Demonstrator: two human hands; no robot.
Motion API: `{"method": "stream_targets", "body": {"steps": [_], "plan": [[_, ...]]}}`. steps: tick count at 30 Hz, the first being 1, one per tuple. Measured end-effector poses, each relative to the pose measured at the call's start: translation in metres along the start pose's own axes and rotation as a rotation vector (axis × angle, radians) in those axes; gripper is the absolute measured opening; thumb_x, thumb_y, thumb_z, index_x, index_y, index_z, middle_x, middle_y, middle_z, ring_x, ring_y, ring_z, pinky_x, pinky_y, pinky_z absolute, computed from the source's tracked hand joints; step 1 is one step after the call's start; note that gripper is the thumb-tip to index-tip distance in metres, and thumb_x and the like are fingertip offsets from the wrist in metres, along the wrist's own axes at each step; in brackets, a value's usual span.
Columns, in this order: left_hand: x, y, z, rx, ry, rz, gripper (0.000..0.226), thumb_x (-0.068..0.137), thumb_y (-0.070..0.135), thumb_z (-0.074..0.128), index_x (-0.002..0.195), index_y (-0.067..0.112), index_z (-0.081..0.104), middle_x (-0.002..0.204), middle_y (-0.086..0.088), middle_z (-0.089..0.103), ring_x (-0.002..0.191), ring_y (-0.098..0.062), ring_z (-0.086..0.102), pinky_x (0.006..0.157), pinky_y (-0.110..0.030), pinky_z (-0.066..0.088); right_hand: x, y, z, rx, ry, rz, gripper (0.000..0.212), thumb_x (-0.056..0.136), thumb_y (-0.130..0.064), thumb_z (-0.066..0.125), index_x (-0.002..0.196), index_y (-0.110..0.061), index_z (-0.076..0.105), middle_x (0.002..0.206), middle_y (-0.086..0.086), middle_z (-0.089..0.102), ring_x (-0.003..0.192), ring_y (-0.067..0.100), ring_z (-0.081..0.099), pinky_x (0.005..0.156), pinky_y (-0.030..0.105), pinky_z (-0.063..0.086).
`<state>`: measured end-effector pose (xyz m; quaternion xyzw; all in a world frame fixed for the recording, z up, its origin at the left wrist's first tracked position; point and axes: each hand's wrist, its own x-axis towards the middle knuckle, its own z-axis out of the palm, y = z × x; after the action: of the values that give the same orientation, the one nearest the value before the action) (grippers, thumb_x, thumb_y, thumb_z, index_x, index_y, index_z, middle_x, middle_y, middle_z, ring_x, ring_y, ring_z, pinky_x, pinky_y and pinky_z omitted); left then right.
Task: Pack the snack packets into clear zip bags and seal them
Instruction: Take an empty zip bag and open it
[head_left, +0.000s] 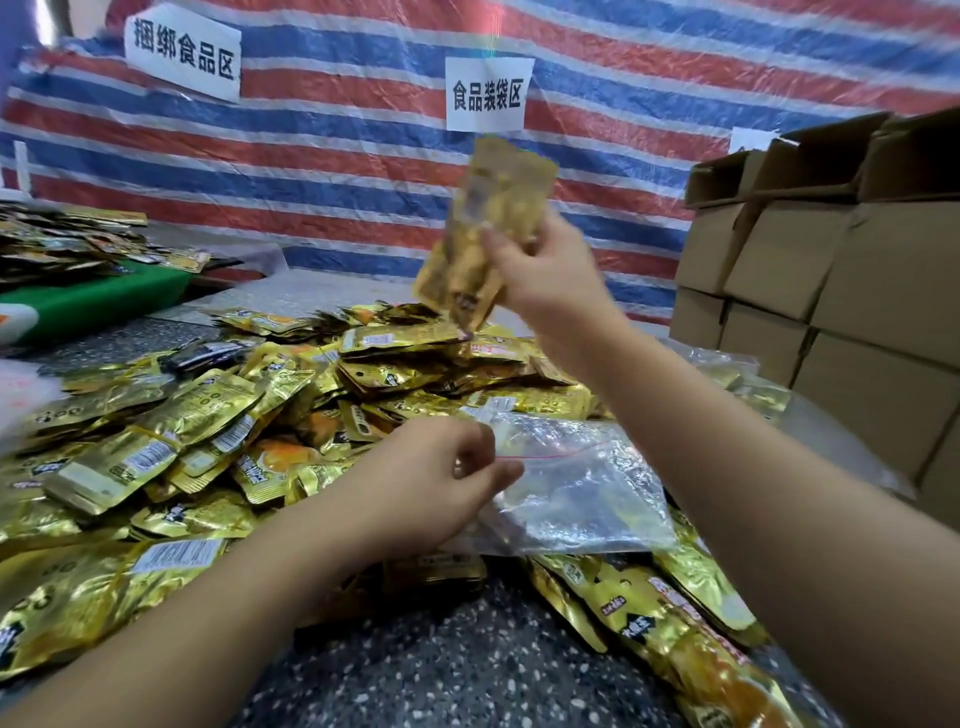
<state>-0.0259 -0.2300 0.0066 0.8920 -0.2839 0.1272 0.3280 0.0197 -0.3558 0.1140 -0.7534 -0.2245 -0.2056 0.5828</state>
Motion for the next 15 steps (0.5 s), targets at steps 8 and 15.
{"method": "stream_targets", "body": {"steps": [8, 15], "plan": [[-0.005, 0.014, -0.002, -0.186, 0.06, 0.046, 0.055, 0.095, 0.047, 0.045, 0.062, 0.008, 0.063, 0.045, 0.018, 0.054, 0.042, -0.004, 0.042, 0.044, -0.018, 0.033, -0.072, 0.014, -0.082, 0.623, 0.284, 0.4, 0.02, 0.105, -0.025, 0.045, 0.114, -0.014, 0.057, 0.08, 0.003, 0.074, 0.067, 0.014, 0.073, 0.055, 0.028, 0.058], [-0.005, 0.022, -0.001, -0.135, 0.051, 0.1, 0.033, 0.093, 0.026, 0.059, 0.064, 0.01, 0.065, 0.051, 0.009, 0.051, 0.048, -0.003, 0.045, 0.047, -0.014, 0.032, -0.094, 0.025, -0.104, 0.874, 0.055, 0.509, 0.025, 0.092, -0.011, 0.048, 0.113, -0.003, 0.057, 0.095, 0.015, 0.069, 0.087, 0.026, 0.072, 0.084, 0.037, 0.059]]}}
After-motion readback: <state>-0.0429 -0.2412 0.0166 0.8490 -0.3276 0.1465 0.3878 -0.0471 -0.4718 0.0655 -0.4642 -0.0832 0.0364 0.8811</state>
